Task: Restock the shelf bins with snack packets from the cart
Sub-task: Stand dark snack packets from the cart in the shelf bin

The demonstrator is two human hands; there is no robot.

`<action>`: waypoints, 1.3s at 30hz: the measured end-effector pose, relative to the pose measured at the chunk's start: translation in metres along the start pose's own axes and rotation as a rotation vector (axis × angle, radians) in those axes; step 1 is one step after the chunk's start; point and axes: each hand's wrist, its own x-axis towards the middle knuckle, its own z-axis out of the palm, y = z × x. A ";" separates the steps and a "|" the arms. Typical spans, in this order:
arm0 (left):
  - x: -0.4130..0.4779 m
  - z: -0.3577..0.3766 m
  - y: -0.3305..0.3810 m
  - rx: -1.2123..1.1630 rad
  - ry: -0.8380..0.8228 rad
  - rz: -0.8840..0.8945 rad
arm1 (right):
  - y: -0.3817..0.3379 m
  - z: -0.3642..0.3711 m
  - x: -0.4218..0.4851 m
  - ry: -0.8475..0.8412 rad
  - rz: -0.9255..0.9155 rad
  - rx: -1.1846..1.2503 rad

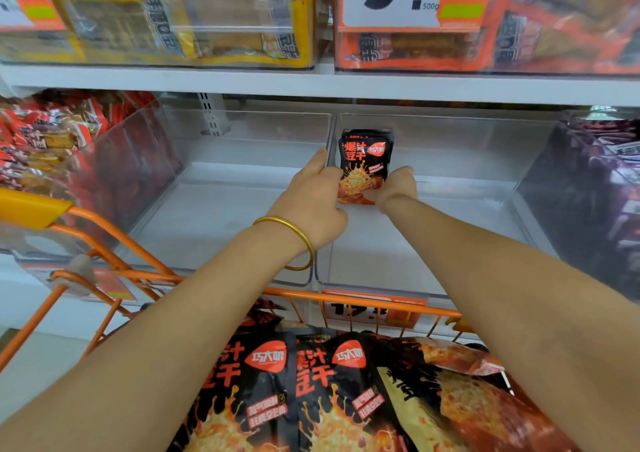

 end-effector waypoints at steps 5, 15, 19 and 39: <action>-0.018 -0.005 0.001 0.009 0.037 0.053 | -0.012 -0.040 -0.043 -0.245 -0.139 -0.027; -0.072 -0.015 0.021 -0.224 0.033 0.218 | 0.018 -0.162 -0.180 -0.801 -0.528 -0.298; -0.081 -0.010 0.031 -0.243 -0.069 0.235 | 0.032 -0.173 -0.187 -0.985 -0.514 -0.501; -0.093 -0.030 0.058 -0.990 -0.227 -0.329 | 0.023 -0.172 -0.194 -0.662 -0.558 0.371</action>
